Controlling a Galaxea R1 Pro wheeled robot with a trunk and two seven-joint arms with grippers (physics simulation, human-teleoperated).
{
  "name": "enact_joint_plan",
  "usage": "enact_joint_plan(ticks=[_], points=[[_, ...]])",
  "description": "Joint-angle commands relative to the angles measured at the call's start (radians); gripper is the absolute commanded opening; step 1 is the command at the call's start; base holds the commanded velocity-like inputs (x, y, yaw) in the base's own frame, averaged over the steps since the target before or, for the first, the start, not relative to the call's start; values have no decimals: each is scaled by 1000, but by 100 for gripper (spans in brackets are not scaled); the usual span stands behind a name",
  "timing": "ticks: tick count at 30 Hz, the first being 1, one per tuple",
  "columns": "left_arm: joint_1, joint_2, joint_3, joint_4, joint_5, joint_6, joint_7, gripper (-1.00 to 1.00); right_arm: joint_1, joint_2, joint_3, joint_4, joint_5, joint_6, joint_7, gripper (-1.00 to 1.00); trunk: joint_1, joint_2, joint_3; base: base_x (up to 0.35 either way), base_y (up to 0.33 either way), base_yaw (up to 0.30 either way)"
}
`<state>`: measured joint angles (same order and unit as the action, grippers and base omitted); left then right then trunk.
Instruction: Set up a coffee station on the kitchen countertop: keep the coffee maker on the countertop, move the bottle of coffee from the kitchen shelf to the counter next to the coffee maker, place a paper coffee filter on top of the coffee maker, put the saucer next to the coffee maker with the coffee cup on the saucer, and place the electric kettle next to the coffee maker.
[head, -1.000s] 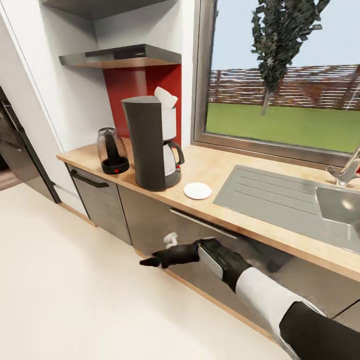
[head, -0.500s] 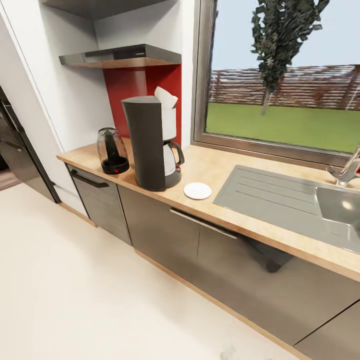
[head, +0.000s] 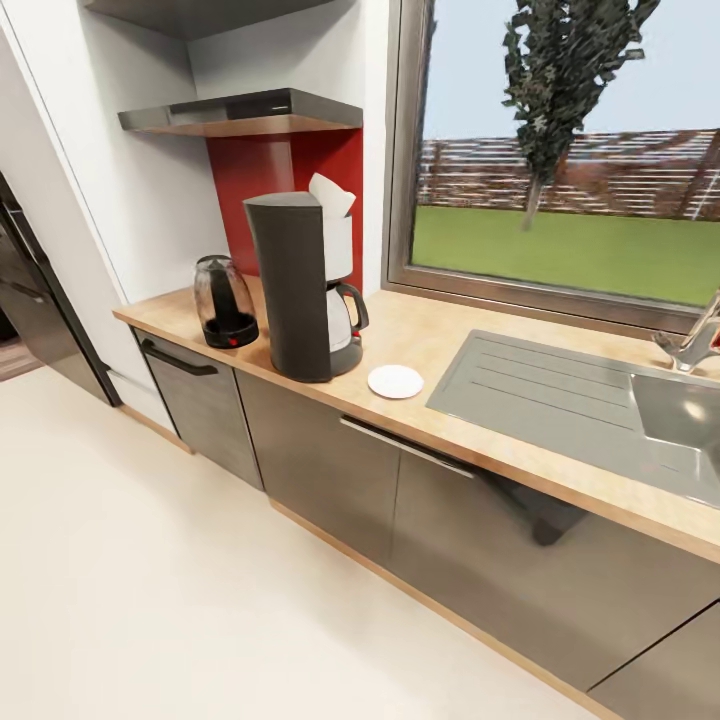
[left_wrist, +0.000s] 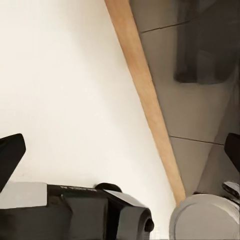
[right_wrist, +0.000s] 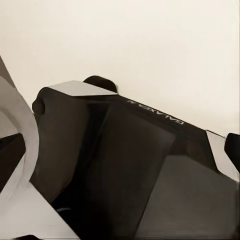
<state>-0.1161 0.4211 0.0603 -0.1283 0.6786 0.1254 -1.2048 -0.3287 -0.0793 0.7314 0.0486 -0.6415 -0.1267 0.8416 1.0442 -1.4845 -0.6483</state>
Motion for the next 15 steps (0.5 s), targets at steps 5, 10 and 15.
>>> enact_joint_plan(ticks=[5,10,15], points=[[0,-23,19,-2,-4,-51,23,100,10,3,8,4,-6,-6,-38,100,0,0,-1,0,0,0],[0,-28,24,-1,-4,-66,28,100,12,4,8,4,-6,-5,-46,100,0,0,-1,0,0,0],[0,-30,25,-1,-4,-70,30,100,13,3,8,4,-6,-7,-49,100,0,0,-1,0,0,0]])
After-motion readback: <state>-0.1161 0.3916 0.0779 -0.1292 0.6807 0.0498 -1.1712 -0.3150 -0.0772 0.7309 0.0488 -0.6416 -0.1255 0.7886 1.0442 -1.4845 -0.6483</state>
